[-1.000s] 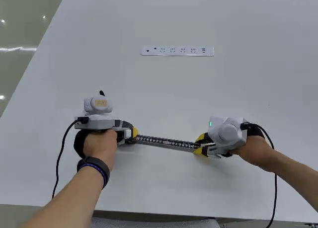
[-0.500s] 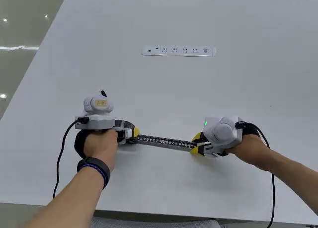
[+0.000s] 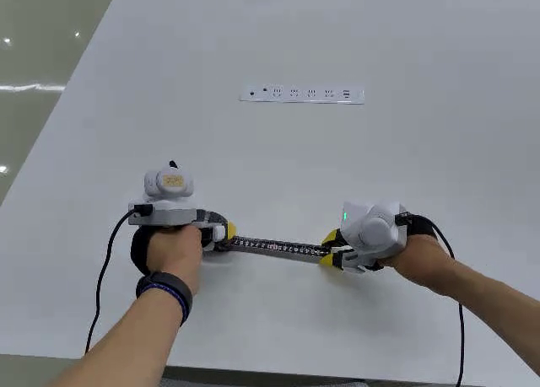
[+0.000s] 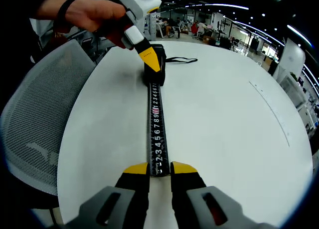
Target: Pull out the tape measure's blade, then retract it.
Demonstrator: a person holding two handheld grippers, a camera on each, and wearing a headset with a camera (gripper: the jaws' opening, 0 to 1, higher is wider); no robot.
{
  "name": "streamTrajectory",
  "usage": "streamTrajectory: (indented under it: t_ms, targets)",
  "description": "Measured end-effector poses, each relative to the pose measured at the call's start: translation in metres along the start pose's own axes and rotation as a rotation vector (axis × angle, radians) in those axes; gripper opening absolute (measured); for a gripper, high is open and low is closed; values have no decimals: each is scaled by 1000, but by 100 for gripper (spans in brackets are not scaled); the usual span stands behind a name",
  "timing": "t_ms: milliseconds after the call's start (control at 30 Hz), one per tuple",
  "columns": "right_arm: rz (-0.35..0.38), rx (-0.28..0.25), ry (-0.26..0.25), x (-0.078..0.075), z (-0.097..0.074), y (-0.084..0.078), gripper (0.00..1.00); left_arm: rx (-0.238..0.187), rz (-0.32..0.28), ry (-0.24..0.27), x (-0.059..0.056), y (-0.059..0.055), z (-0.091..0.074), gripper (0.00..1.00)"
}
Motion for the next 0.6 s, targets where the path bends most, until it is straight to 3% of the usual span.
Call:
streamTrajectory:
  t_ms: [300,600]
  targets:
    - [2,-3,3,1,-1,-1,15,19,-1,8,-1,0,0,61]
    - [-1,-2,3,2,-1,-1,15,-14,4,24,-2,0,-1,57]
Point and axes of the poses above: the centre of the closed fingertips' face, and the gripper's own axes: z roughly forward along the fingers, x roughly to its left, y roughly out of its top, the point moved 4 cm from there along -z, roughly backward along the fingers, and after that the axes turned 1 degree about x, right-handed, at the moved point
